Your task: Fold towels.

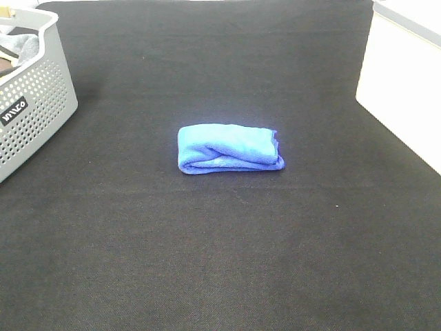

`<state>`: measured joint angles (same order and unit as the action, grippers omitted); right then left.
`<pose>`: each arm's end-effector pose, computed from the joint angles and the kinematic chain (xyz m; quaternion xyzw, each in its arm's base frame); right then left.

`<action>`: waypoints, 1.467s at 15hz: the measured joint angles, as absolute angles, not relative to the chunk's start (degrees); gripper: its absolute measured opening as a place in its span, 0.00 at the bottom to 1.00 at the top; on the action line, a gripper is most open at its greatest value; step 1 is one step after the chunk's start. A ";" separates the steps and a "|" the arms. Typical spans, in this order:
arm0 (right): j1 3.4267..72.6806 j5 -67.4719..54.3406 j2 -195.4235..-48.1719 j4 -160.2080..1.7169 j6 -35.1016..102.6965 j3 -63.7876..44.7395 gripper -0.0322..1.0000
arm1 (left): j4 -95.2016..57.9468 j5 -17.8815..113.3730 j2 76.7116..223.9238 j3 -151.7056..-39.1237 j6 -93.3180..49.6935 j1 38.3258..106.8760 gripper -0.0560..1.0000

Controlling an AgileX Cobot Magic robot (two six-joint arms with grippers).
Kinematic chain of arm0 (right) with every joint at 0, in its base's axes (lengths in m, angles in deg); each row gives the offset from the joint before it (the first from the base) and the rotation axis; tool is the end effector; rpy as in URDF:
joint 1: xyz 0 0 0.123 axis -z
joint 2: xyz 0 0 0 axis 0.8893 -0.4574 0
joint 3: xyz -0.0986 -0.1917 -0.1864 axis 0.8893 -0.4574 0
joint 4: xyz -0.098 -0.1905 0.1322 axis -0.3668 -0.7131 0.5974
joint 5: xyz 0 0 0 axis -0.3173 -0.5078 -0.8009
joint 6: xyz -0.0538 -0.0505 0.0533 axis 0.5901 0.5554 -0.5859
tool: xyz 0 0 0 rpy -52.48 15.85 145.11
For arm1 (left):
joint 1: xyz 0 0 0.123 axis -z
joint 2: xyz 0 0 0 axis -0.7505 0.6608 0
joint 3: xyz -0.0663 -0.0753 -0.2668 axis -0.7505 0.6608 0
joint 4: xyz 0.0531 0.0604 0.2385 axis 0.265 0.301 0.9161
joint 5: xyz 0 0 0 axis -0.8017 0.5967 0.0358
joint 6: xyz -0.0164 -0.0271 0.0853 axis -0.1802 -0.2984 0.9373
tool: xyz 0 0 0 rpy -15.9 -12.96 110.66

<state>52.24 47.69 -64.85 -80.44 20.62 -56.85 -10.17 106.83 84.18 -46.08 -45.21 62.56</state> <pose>0.0300 0.0153 0.2915 -0.1575 0.8976 0.0614 0.4072 0.0075 -0.0091 0.2822 0.1888 0.8646 -0.0571 0.4621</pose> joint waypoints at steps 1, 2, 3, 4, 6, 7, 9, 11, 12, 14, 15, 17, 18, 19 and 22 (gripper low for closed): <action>52.24 47.52 -62.84 -81.70 20.62 -58.00 0.81 | -10.17 105.80 84.06 -45.16 -44.76 62.56 0.67; 52.24 47.35 -61.75 -82.33 20.62 -59.43 0.81 | -10.17 105.05 84.06 -44.93 -44.24 62.56 0.67; 52.24 46.66 -61.52 -82.56 20.22 -60.35 0.81 | -10.23 104.60 84.06 -44.93 -43.55 62.56 0.67; 52.24 45.92 -61.47 -82.84 19.41 -60.46 0.81 | -10.29 104.54 84.06 -44.93 -43.32 62.56 0.67; 52.24 45.80 -61.35 -83.70 17.81 -60.52 0.81 | -10.46 104.54 84.06 -44.93 -43.21 62.56 0.67; 52.24 45.80 -61.35 -83.70 17.41 -60.52 0.81 | -10.69 104.54 84.06 -44.93 -43.21 62.56 0.67; 52.24 45.80 -61.35 -83.70 16.49 -60.52 0.81 | -11.32 104.54 84.06 -44.93 -42.75 62.56 0.67; 52.24 45.80 -61.35 -83.70 16.32 -60.52 0.81 | -13.15 104.54 84.06 -44.93 -41.15 62.56 0.67; 52.24 45.80 -61.35 -83.70 16.32 -60.52 0.81 | -13.72 104.54 84.06 -44.93 -40.57 62.56 0.67; 52.24 45.80 -61.35 -83.70 16.32 -60.52 0.81 | -13.84 104.54 84.06 -44.93 -40.46 62.56 0.67; 52.24 45.80 -61.35 -83.70 16.32 -60.52 0.81 | -13.84 104.54 84.06 -44.93 -40.46 62.56 0.67; 52.24 45.80 -61.35 -83.70 16.32 -60.52 0.81 | -13.84 104.54 84.06 -44.93 -40.46 62.56 0.67; 52.81 45.80 -61.35 -83.59 16.32 -60.52 0.81 | -13.84 104.54 84.06 -44.93 -40.46 62.33 0.67; 54.65 45.80 -61.24 -83.53 16.32 -60.52 0.81 | -13.84 104.54 84.06 -44.93 -40.46 61.07 0.67; 60.15 45.52 -58.20 -83.53 16.32 -60.52 0.81 | -13.84 104.54 84.06 -44.93 -40.46 53.68 0.67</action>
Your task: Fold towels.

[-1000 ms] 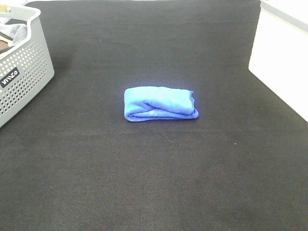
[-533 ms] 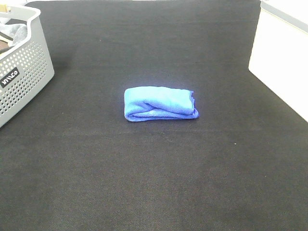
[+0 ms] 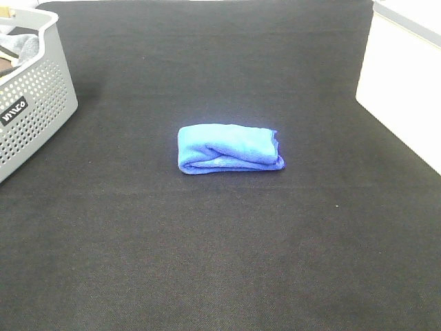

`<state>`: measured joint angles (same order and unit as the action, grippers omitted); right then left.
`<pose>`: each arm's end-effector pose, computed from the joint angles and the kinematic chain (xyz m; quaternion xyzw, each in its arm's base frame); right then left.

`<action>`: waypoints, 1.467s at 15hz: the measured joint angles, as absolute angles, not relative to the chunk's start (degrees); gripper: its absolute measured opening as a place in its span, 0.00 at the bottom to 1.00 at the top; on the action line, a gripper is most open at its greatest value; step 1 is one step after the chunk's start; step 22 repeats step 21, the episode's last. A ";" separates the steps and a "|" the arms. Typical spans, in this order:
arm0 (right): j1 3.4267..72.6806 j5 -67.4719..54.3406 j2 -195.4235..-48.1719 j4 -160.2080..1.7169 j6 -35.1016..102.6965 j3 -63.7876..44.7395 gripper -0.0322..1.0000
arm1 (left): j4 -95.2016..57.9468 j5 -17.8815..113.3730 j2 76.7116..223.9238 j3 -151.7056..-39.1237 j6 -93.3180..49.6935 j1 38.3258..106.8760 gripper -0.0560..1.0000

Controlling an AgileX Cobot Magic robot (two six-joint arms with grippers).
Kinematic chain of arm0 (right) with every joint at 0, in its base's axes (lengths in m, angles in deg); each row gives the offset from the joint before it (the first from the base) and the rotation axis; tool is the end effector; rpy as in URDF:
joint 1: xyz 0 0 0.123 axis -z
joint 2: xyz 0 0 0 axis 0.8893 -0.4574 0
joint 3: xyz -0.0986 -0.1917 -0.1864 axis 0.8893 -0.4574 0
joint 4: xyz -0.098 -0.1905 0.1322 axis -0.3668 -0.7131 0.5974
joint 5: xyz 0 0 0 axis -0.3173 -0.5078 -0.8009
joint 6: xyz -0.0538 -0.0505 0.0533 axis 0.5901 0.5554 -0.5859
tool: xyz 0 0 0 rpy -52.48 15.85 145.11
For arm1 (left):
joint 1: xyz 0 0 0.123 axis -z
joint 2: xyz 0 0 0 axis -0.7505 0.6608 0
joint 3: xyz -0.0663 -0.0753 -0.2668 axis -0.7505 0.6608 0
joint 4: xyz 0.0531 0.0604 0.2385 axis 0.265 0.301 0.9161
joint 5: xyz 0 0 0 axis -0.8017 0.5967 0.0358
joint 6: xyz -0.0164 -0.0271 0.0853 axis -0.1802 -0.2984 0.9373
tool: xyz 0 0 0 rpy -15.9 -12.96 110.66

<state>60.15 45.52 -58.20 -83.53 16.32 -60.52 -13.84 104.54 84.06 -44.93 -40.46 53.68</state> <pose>0.0195 0.0060 0.2781 -0.0613 0.8910 0.0207 0.4493 0.0115 -0.0130 0.2800 0.1545 0.8644 -0.0329 0.4773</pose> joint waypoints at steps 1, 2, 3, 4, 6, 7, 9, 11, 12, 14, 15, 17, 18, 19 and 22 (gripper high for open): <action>60.61 45.46 -56.48 -83.53 16.26 -60.52 0.81 | -13.84 104.54 83.72 -44.93 -40.46 51.27 0.67; 60.61 45.46 -54.53 -83.53 16.26 -60.52 0.81 | -13.84 104.48 82.69 -44.93 -40.46 49.33 0.67; 60.61 45.46 -52.13 -83.47 16.26 -60.52 0.81 | -13.84 104.48 80.00 -44.93 -40.46 48.35 0.67; 60.61 45.46 -50.81 -83.47 16.26 -60.52 0.81 | -13.84 104.48 77.76 -44.93 -40.46 48.29 0.67; 60.61 45.46 -48.86 -83.42 16.26 -60.52 0.81 | -13.84 104.54 76.96 -44.93 -40.46 48.29 0.67; 60.61 45.46 -48.46 -83.30 16.26 -60.52 0.81 | -13.84 104.54 76.96 -44.93 -40.46 48.29 0.67; 60.61 45.46 -48.29 -83.07 16.26 -60.64 0.81 | -13.84 104.54 76.96 -44.93 -40.46 48.29 0.67; 60.61 45.46 -48.29 -83.01 16.26 -60.64 0.81 | -13.84 104.54 76.96 -44.93 -40.46 48.29 0.67; 60.61 45.46 -48.29 -83.01 16.26 -60.64 0.81 | -13.84 104.54 76.96 -44.93 -40.46 48.29 0.67; 60.61 45.46 -48.29 -82.96 16.26 -60.64 0.81 | -13.84 104.54 76.96 -44.93 -40.46 48.29 0.67; 60.61 45.46 -48.29 -82.96 16.26 -60.64 0.81 | -13.84 104.54 76.96 -44.93 -40.46 48.29 0.67; 60.61 45.46 -48.29 -82.96 16.26 -60.64 0.81 | -13.84 104.54 76.96 -44.93 -40.46 48.29 0.67; 60.61 45.46 -48.29 -82.96 16.26 -60.64 0.81 | -13.84 104.54 76.96 -44.93 -40.46 48.29 0.67; 60.61 45.46 -48.29 -82.96 16.26 -60.64 0.81 | -13.84 104.54 76.96 -44.93 -40.46 48.29 0.67; 60.61 45.46 -48.29 -82.96 16.26 -60.64 0.81 | -13.84 104.54 76.96 -44.93 -40.46 48.29 0.67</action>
